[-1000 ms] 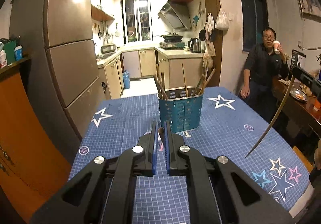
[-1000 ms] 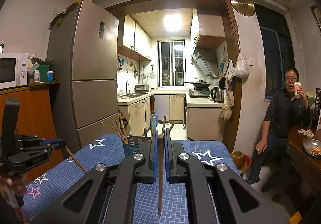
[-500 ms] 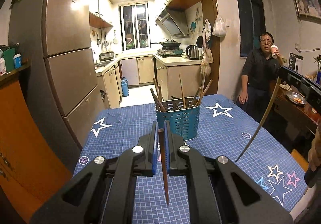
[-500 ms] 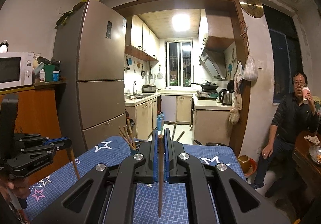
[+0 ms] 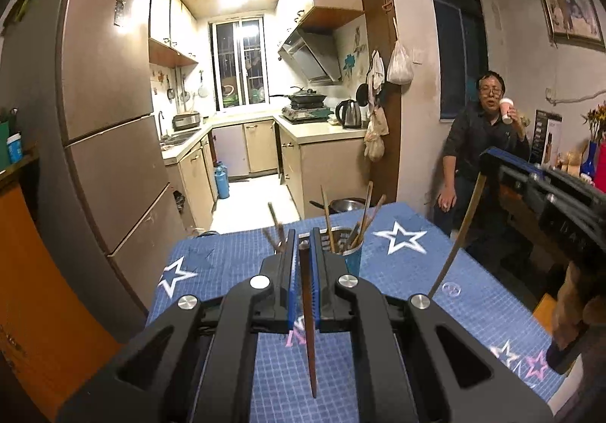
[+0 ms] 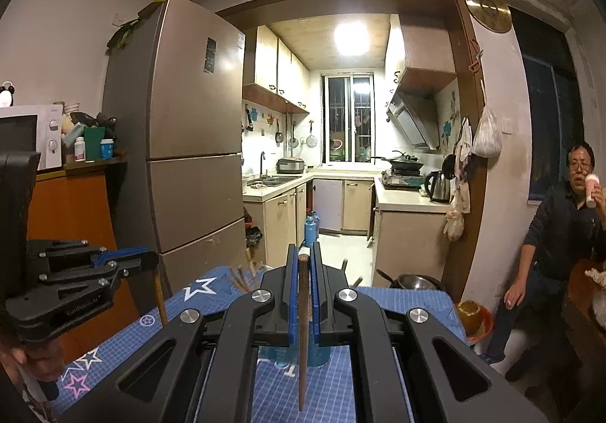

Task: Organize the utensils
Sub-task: 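Lift both chopsticks upright and carry them over the teal holder, then lower both chopsticks into the holder and open both tools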

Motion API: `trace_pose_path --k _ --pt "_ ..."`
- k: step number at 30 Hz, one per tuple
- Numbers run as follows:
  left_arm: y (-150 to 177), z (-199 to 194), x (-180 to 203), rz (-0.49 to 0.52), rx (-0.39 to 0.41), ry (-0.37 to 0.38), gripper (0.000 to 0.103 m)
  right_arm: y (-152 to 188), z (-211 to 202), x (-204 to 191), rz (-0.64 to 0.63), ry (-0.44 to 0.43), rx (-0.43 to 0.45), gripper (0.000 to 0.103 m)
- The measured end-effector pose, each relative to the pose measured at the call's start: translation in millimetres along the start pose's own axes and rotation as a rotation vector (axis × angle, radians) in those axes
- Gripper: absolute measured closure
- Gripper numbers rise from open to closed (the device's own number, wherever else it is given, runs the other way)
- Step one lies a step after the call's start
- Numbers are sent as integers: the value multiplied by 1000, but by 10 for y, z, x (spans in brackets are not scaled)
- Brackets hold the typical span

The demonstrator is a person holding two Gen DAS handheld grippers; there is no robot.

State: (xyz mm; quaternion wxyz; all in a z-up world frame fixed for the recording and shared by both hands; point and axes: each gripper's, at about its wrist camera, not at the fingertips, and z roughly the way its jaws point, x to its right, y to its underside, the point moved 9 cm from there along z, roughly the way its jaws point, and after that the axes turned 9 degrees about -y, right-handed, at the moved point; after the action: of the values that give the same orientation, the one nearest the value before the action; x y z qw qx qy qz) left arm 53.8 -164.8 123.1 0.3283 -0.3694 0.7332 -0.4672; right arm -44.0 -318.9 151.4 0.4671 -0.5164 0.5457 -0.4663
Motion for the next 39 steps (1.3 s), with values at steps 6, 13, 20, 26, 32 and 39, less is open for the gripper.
trace_pose_path --k 6,13,20,26,32,39 --pt "-380 86 16 -11 21 19 99 -334 181 164 2 12 2 96" --pt "-942 264 40 -33 70 1 99 -766 513 345 44 -4 5 96" --pt "-1329 543 23 -41 118 -24 99 -1059 930 551 67 7 38 96" --pt "-1331 977 -17 -51 110 -30 99 -886 1380 798 112 17 36 96" --pt "-1032 1456 -85 -97 46 0 99 -465 1769 992 146 23 6 96" --pt "-528 1856 -28 -60 -55 -26 99 38 2069 1052 189 1 -69 96"
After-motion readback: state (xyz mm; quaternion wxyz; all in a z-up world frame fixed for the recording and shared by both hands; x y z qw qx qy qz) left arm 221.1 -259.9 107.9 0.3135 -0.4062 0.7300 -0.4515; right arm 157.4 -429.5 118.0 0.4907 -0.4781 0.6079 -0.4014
